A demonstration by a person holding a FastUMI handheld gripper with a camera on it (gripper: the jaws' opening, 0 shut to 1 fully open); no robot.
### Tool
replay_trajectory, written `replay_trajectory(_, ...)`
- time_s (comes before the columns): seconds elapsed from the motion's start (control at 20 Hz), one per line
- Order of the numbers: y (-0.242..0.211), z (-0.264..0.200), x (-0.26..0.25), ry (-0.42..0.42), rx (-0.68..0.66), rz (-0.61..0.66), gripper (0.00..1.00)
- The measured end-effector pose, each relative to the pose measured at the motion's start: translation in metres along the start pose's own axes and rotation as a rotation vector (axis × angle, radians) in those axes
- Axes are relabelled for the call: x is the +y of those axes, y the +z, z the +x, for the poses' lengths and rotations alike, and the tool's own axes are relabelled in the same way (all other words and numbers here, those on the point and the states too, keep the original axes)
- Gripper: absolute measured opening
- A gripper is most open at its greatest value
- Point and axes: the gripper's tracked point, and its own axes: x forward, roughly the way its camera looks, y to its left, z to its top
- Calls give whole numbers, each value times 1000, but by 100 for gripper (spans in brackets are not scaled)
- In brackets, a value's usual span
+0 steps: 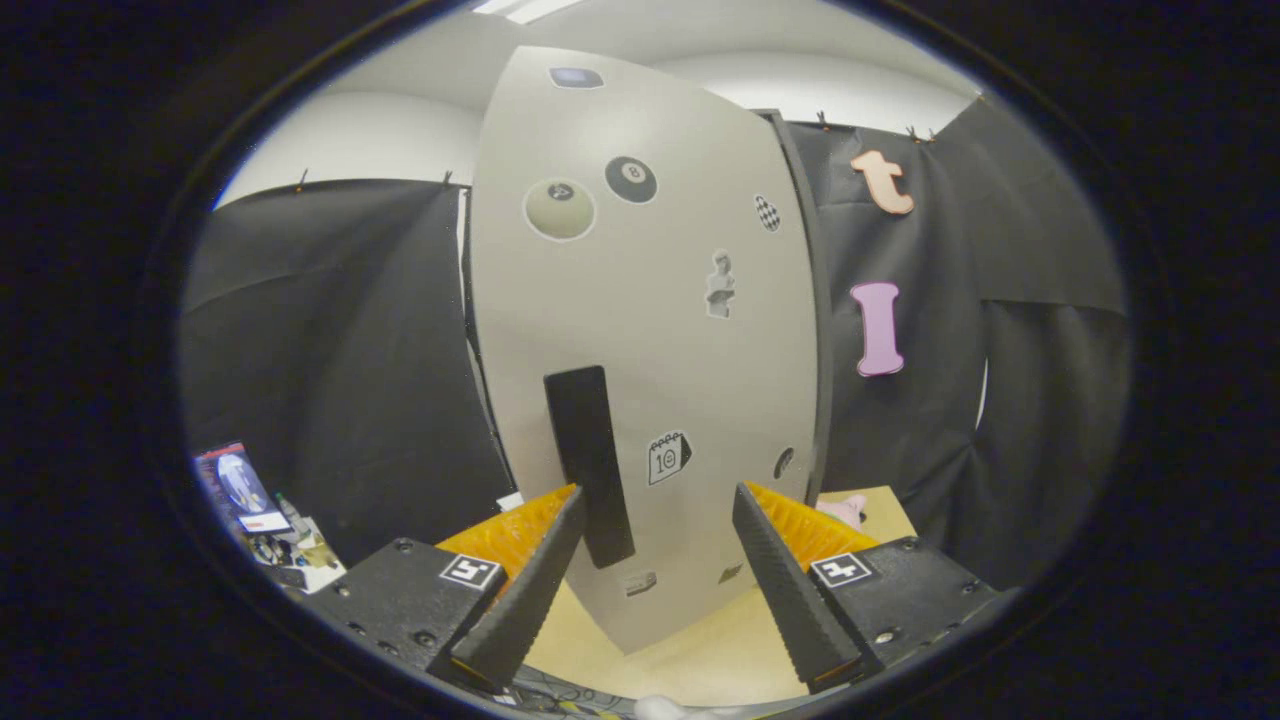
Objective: Open the shoe cabinet door, grab the shoes and put them into the shoe cabinet, then close the shoe cabinet door.
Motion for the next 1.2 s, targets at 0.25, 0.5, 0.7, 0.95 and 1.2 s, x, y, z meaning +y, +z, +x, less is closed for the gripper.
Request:
replay_trajectory(0.25, -2, 1, 20, -16, -5, -49, 98)
replay_trajectory(0.5, 0, -2, 26, -37, 11, -49, 98)
replay_trajectory(0.7, 8, -15, 27, -72, 0, -52, 98)
replay_trajectory(0.95, 24, -40, 30, -133, -56, -54, 98)
replay_trajectory(1.2, 32, -71, 26, -196, -112, -58, 98)
